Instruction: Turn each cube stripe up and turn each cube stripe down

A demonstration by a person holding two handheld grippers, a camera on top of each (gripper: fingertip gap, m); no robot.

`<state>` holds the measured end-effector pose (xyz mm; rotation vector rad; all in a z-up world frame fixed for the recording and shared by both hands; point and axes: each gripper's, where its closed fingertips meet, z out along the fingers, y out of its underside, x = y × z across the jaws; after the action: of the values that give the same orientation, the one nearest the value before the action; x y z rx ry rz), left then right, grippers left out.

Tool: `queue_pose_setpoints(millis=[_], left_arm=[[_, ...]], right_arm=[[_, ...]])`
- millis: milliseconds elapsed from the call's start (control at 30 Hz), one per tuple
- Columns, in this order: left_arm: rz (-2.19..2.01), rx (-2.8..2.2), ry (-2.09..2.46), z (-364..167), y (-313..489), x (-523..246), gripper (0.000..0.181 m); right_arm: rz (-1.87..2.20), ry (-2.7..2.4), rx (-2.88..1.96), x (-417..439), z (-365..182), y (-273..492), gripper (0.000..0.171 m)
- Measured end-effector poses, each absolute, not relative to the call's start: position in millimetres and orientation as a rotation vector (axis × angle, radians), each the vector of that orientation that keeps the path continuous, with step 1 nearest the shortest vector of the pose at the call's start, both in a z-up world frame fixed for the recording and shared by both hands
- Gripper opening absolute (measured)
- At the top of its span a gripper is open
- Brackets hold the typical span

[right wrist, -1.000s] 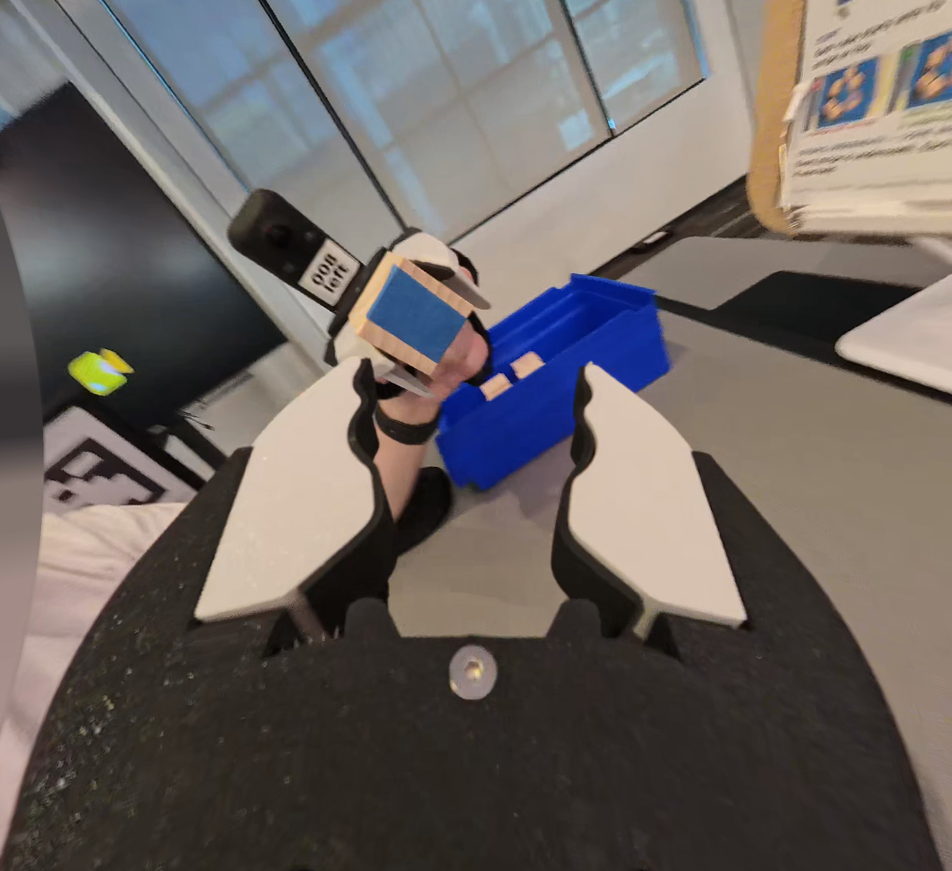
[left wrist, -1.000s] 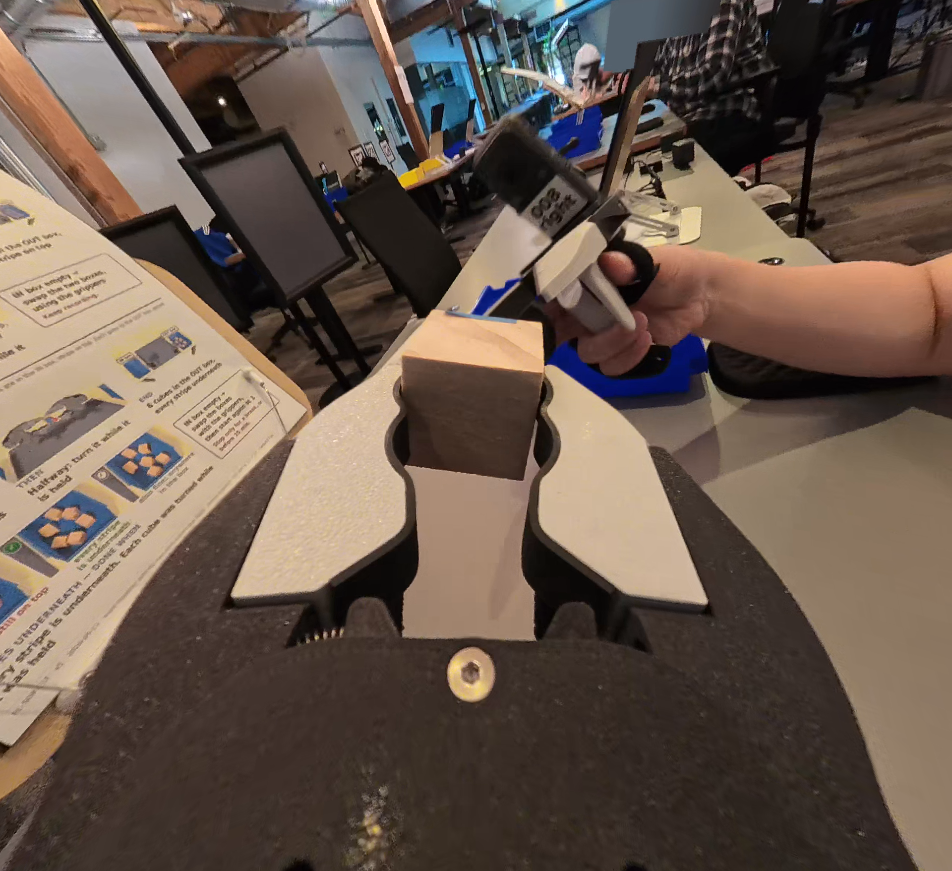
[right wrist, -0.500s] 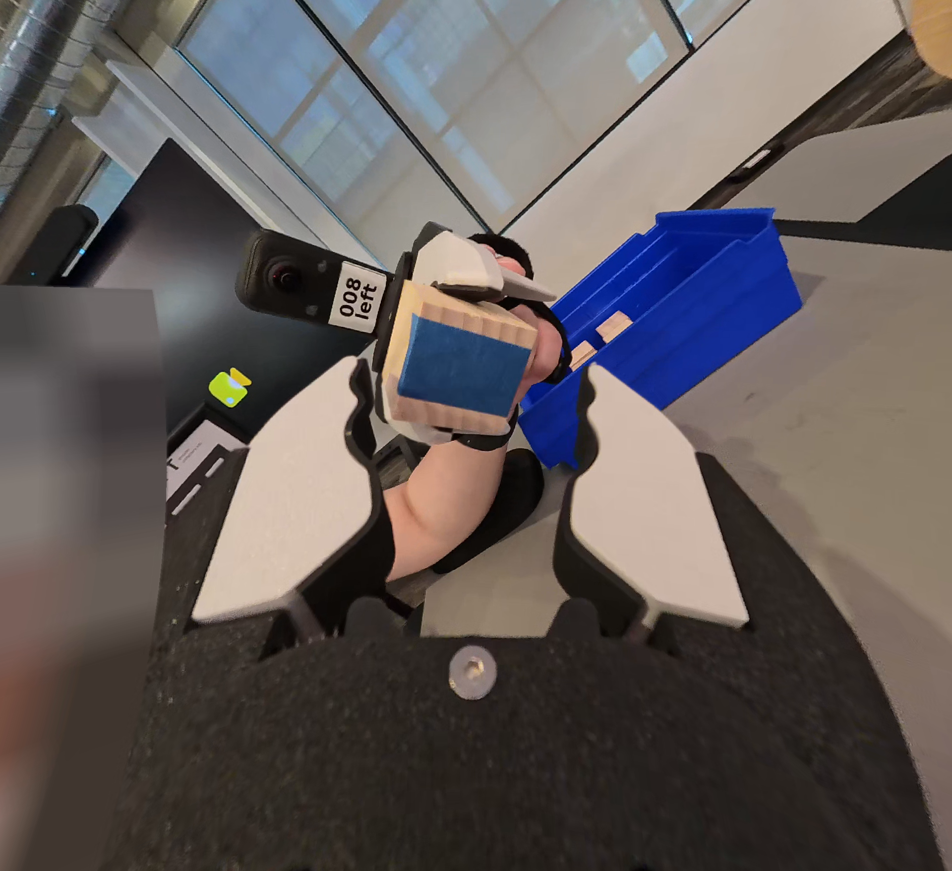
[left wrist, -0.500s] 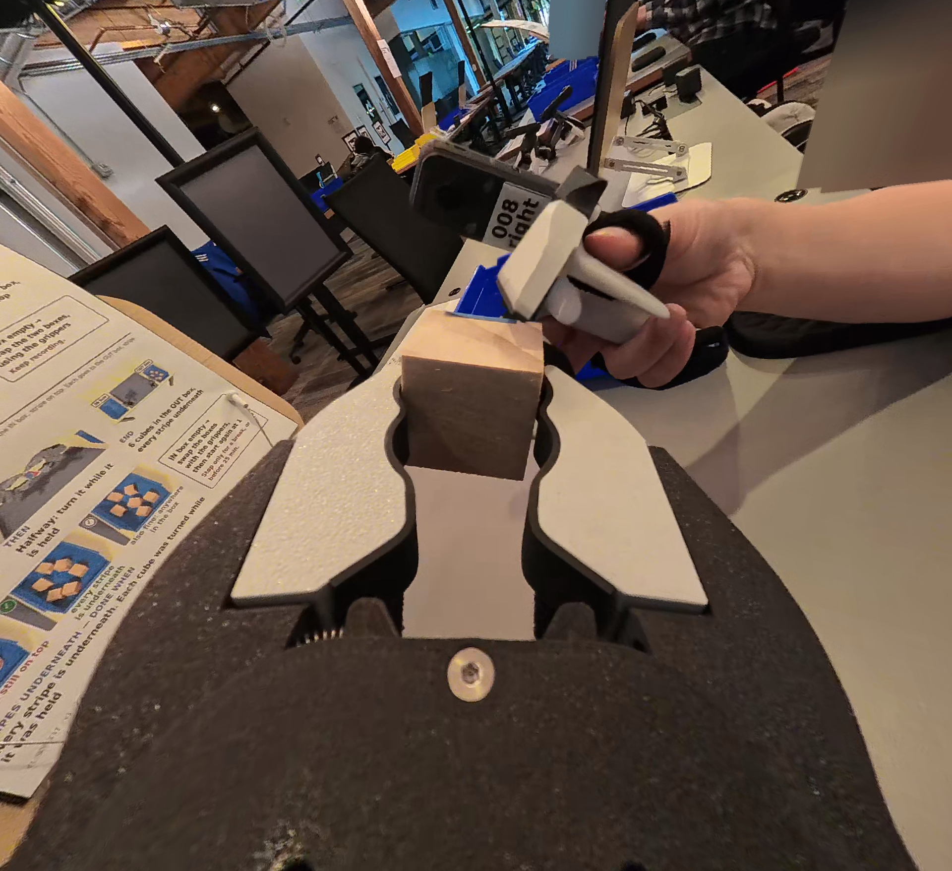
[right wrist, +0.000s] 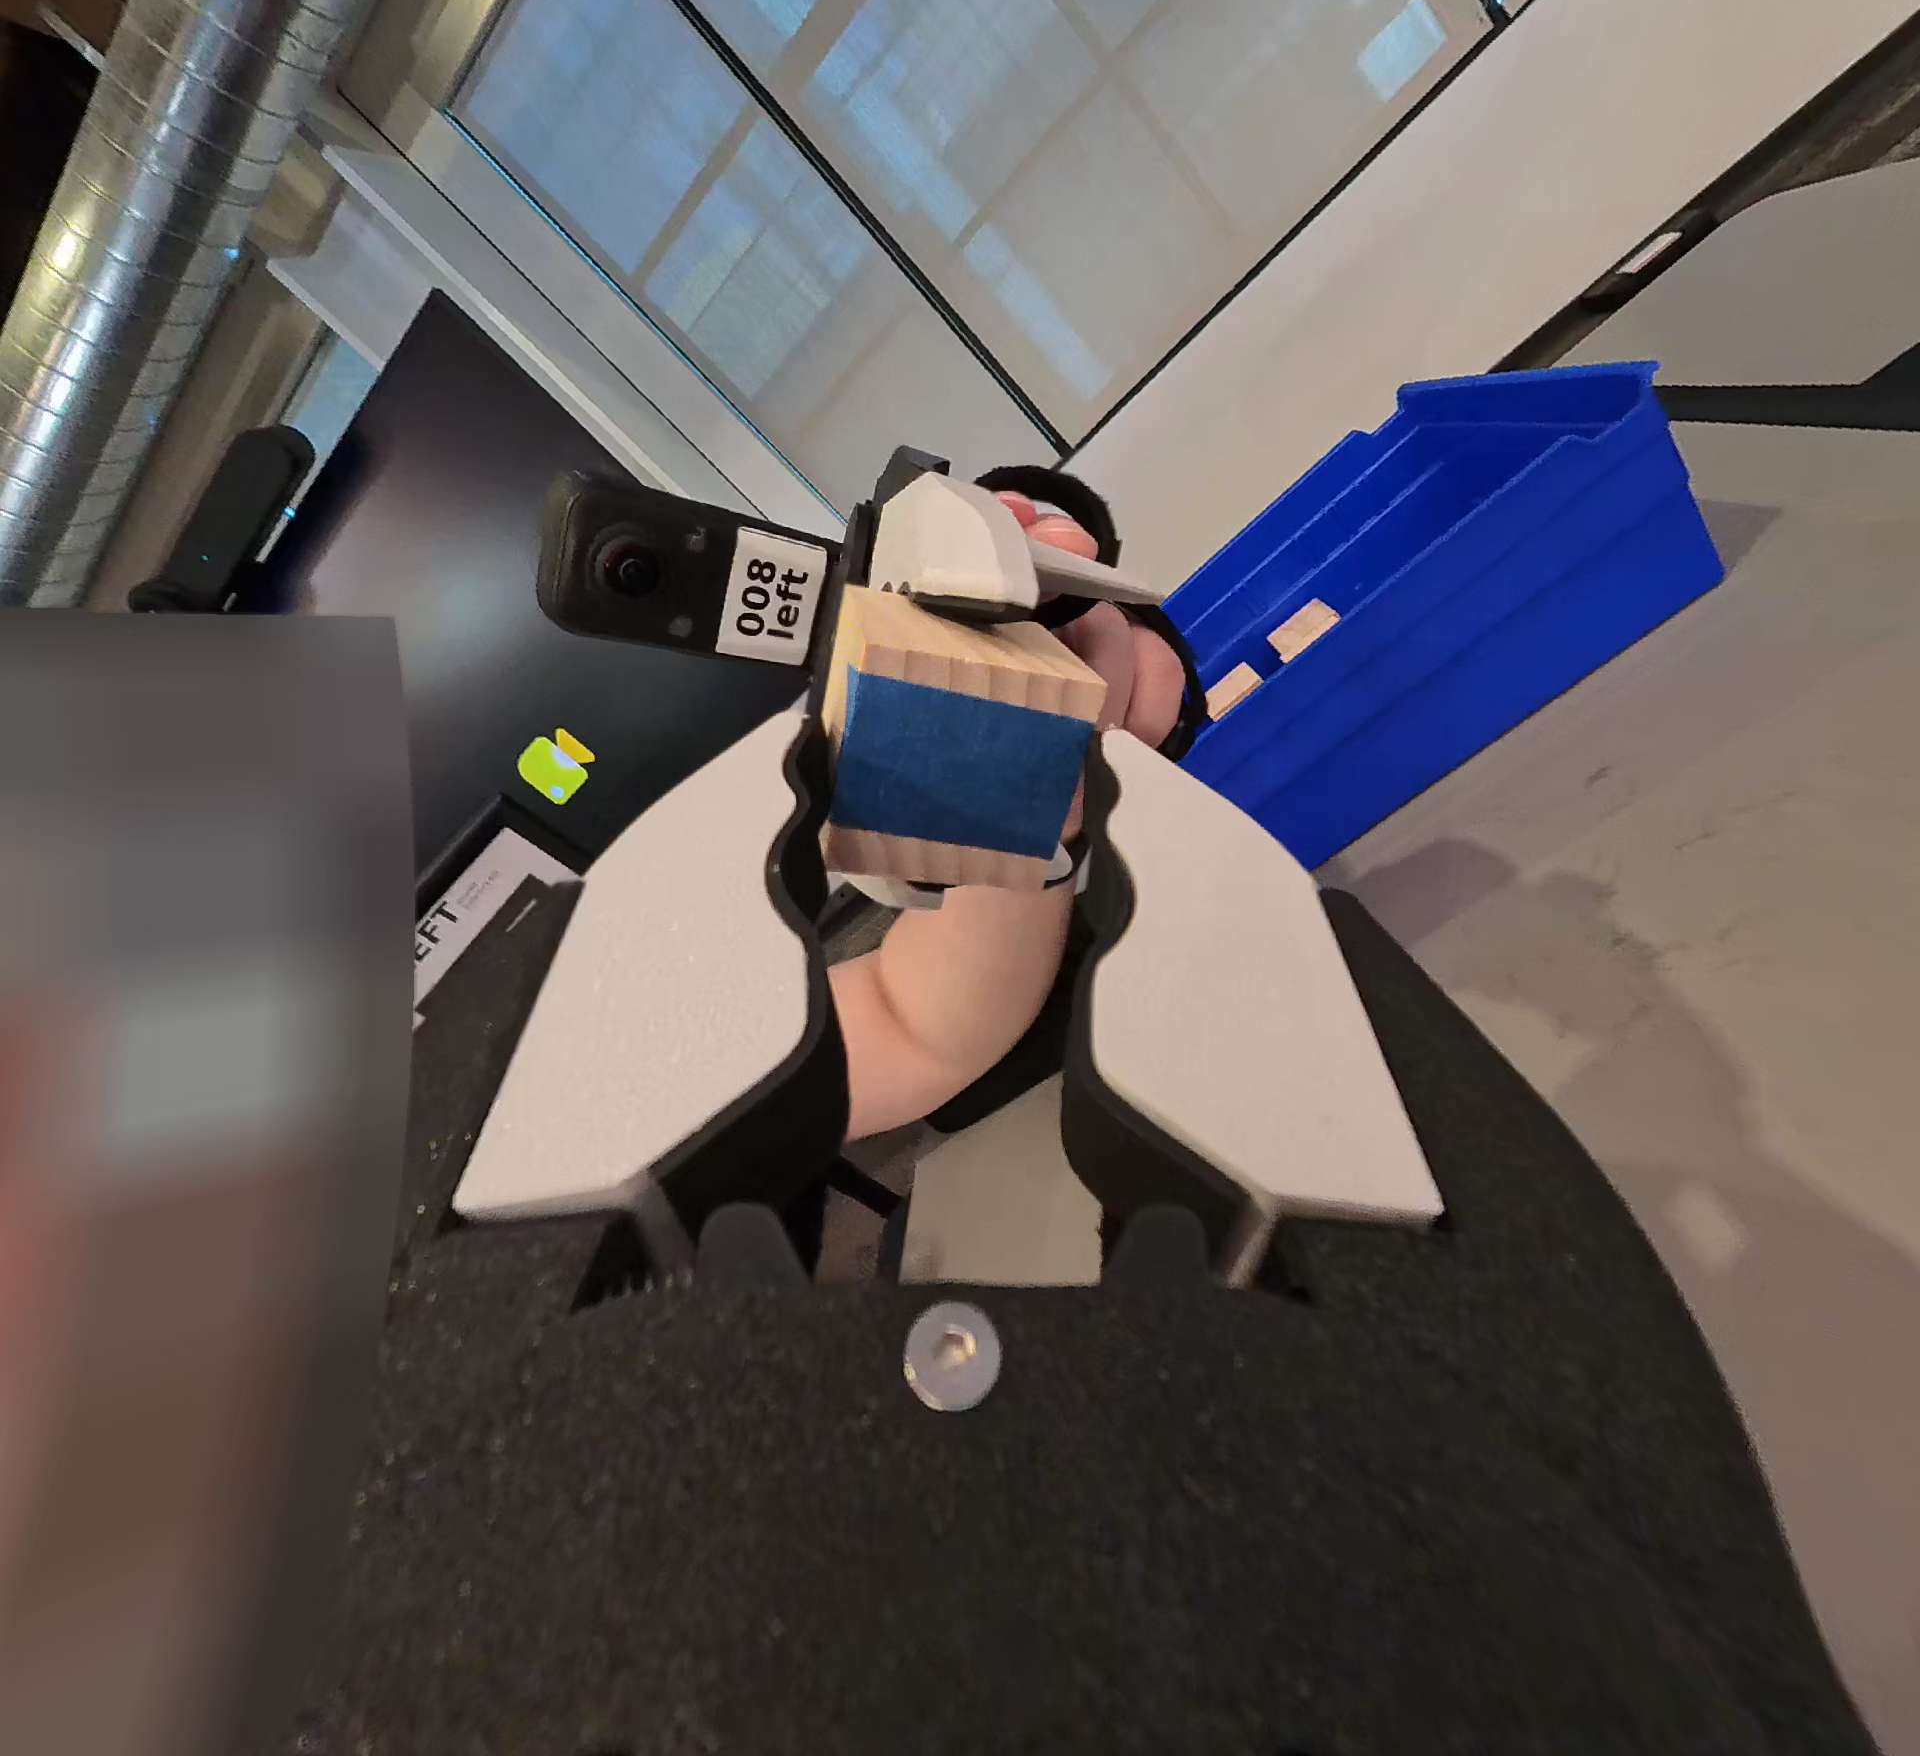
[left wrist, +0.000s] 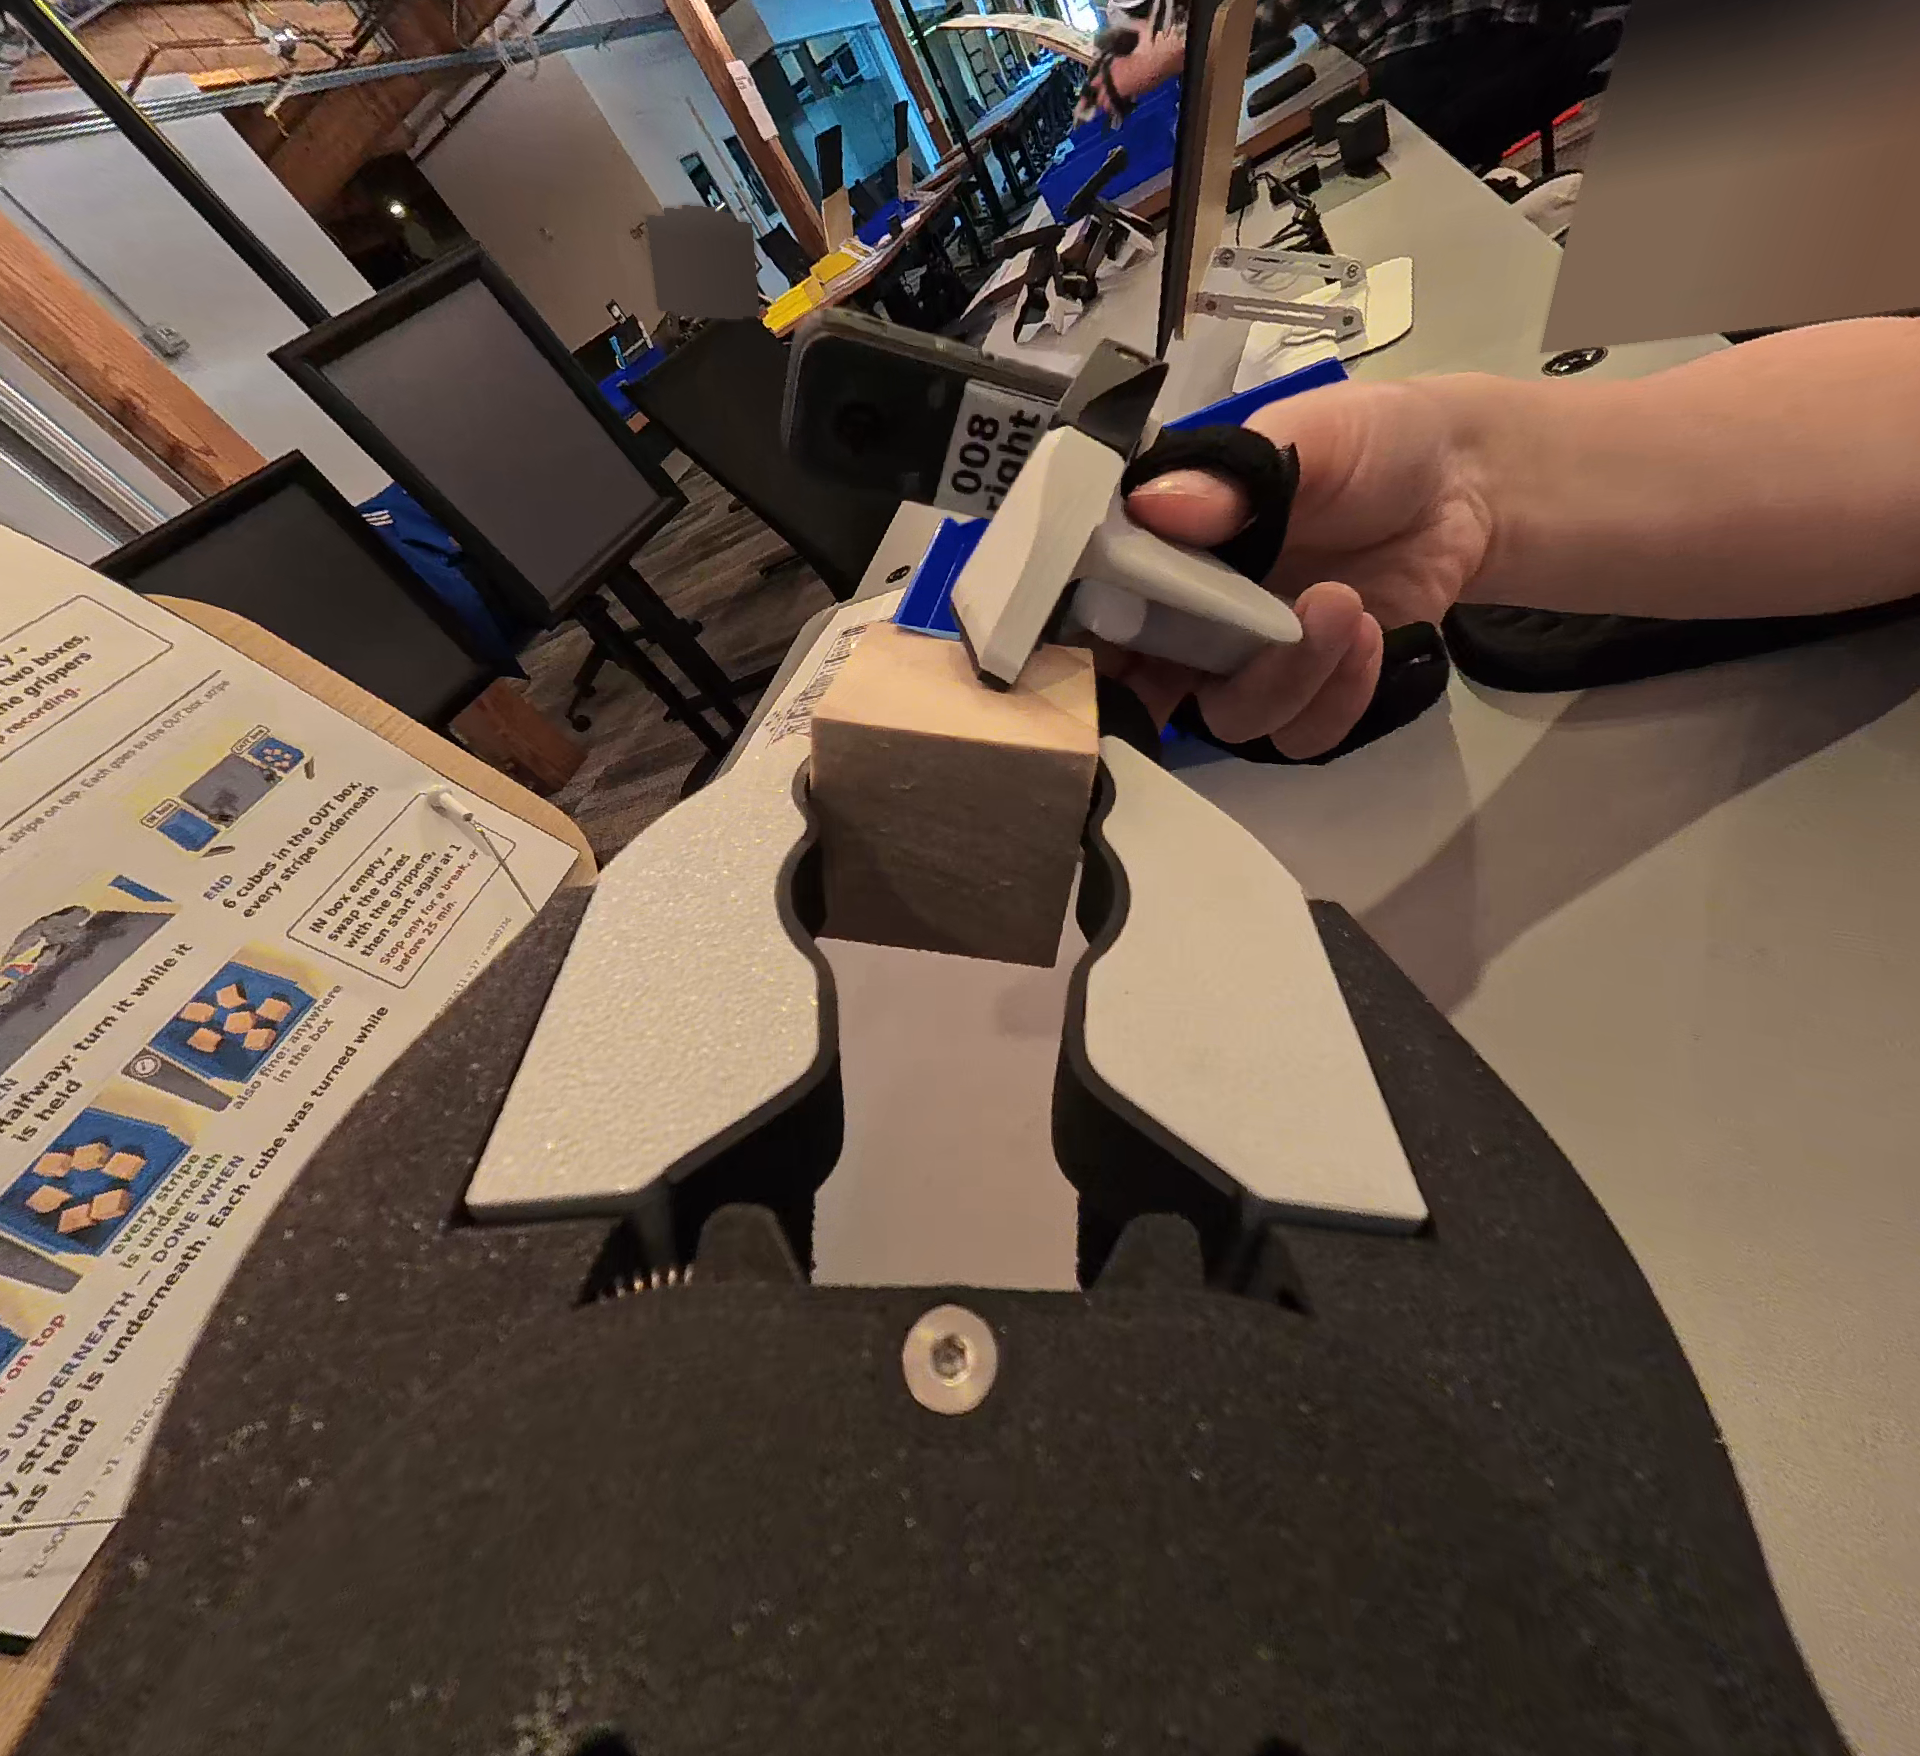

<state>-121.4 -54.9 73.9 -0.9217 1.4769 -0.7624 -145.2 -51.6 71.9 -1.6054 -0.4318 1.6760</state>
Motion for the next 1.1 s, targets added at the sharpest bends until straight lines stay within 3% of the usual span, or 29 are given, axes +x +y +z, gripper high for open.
queue_pose_setpoints(millis=[33, 300, 500, 800, 900, 1100], left_arm=[[-0.759, -0.923, 1.476, 74, -55, -121, 0.046], [-0.786, -0.965, 1.481, 68, -53, -121, 0.047], [-0.807, -0.995, 1.440, 77, -48, -131, 0.058], [-0.823, -1.057, 1.403, 107, -47, -166, 0.049], [-0.843, -1.051, 1.403, 113, -52, -169, 0.045], [-0.812, -1.081, 1.467, 111, -65, -167, 0.042]], right_arm=[[1.672, -0.435, -1.607, -145, 72, -52, 0.046], [1.672, -0.457, -1.619, -143, 67, -49, 0.046], [1.464, -0.493, -1.654, -121, 63, -35, 0.046], [0.586, -0.783, -1.690, 16, 103, -30, 0.046], [0.307, -0.947, -1.844, 85, 82, -23, 0.046], [-0.076, -1.253, -2.203, 195, -14, -19, 0.046]])
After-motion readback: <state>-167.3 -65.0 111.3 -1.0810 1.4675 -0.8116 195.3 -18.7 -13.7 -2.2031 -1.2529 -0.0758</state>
